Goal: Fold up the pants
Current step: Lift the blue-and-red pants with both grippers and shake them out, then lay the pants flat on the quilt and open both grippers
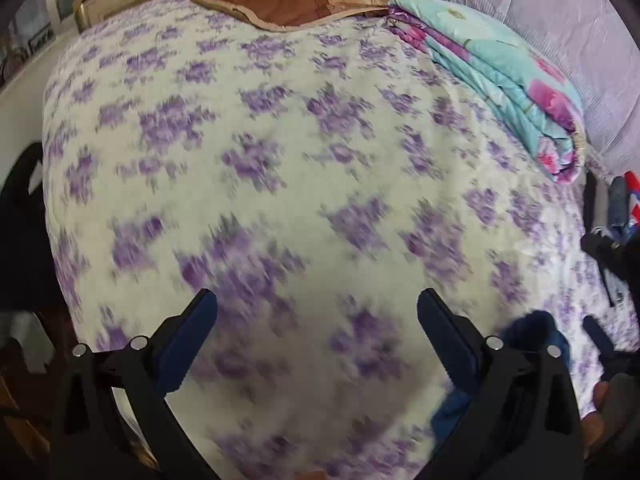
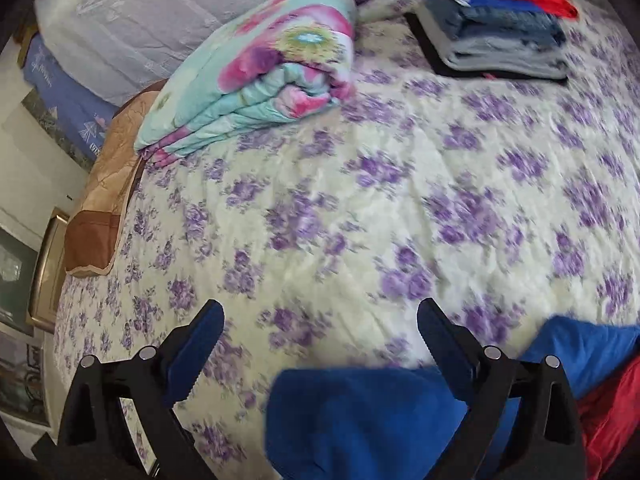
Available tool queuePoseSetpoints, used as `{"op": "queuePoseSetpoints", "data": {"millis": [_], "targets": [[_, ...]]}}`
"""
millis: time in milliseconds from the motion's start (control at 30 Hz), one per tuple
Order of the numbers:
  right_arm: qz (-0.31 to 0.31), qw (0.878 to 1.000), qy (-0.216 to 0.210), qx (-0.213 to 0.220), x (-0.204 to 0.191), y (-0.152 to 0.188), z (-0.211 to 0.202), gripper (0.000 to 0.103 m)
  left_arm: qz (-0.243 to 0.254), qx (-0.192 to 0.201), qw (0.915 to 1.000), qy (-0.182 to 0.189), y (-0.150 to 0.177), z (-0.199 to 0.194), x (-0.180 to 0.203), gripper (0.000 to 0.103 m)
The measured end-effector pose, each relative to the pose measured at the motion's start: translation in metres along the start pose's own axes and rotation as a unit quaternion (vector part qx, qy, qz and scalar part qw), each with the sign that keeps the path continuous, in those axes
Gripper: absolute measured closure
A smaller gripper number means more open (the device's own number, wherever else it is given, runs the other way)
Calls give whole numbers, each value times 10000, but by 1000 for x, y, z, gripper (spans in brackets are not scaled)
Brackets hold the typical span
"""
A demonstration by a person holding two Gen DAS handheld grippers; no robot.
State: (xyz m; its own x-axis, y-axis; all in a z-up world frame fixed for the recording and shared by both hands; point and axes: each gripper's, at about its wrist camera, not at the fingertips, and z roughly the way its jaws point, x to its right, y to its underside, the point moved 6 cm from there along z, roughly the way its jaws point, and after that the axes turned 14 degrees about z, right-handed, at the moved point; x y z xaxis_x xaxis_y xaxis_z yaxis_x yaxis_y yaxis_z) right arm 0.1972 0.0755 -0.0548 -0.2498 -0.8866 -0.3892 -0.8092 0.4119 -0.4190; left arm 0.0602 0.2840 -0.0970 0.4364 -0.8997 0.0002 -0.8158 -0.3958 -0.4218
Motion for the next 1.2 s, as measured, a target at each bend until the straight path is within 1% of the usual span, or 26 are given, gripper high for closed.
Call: {"op": "queuePoseSetpoints", "data": {"millis": [67,100,133,200,267,300,367,400,433,467,500,567,600,633,667,700,733,767,800,867,933,1000,1067,1100,1133,1200], "targets": [[-338,9994,106,5,-37,7,19,4,215,-22,9987,-455,-21,11,-29,5],[-416,9990,164,27,-49,12,28,4,211,-16,9980,-594,-29,16,-40,5],[-486,9985,243,100,-58,17,36,4,149,22,9981,-599,-34,20,-49,5],[-734,9965,365,142,-67,33,50,4,-96,60,9992,-372,-32,20,-58,5],[-847,9957,328,167,-64,45,55,4,-378,345,9985,188,-26,9,-56,5],[-908,9949,386,184,-58,47,55,4,-460,491,9972,334,-21,4,-54,5],[-932,9940,326,473,-48,42,47,4,-354,583,9967,446,-15,1,-42,5],[-963,9933,263,580,-42,35,41,4,-215,522,9973,462,-12,1,-34,5],[-956,9938,40,568,-39,28,33,4,-112,475,9977,463,-14,2,-21,5],[-903,9936,-291,613,-36,20,18,6,-3,564,9969,541,-16,-4,-8,5],[-854,9906,-623,870,-30,10,-9,6,169,740,9954,589,-16,-16,5,5],[-940,9759,-1144,1606,-9,-4,-70,4,816,1047,9895,569,-12,-41,36,5],[-1095,9641,-1346,2009,7,-7,-104,4,1244,1127,9838,628,-9,-53,55,5],[-1316,9528,-1462,2313,26,-7,-131,4,1593,1157,9779,706,-3,-63,71,5],[-1596,9450,-1446,2461,42,-4,-149,4,1908,1162,9714,799,2,-71,86,5],[-1931,9461,-1240,2285,64,1,-161,4,2210,1137,9645,891,10,-78,102,5],[-2180,9519,-965,1928,82,5,-164,4,2464,1092,9584,939,17,-84,117,5],[-2288,9588,-661,1546,107,10,-170,4,2681,1032,9533,931,24,-87,127,5],[-2240,9640,-429,1368,130,14,-176,4,2913,953,9478,875,34,-91,137,5],[-1843,9734,-109,1356,183,23,-204,4,3271,827,9375,857,52,-95,155,5],[-1267,9829,93,1330,229,28,-224,4,3561,688,9263,1020,68,-98,172,5],[-519,9904,65,1281,264,34,-236,4,3692,568,9201,1181,80,-101,184,5],[231,9931,-289,1114,288,32,-236,4,3752,494,9170,1264,92,-107,200,5],[442,9933,-516,936,295,30,-231,4,3744,515,9174,1252,96,-110,205,5],[462,9940,-585,802,298,27,-226,4,3706,555,9186,1252,99,-115,212,5],[473,9958,-561,543,302,18,-218,4,3642,653,9212,1207,102,-126,223,5]]}}
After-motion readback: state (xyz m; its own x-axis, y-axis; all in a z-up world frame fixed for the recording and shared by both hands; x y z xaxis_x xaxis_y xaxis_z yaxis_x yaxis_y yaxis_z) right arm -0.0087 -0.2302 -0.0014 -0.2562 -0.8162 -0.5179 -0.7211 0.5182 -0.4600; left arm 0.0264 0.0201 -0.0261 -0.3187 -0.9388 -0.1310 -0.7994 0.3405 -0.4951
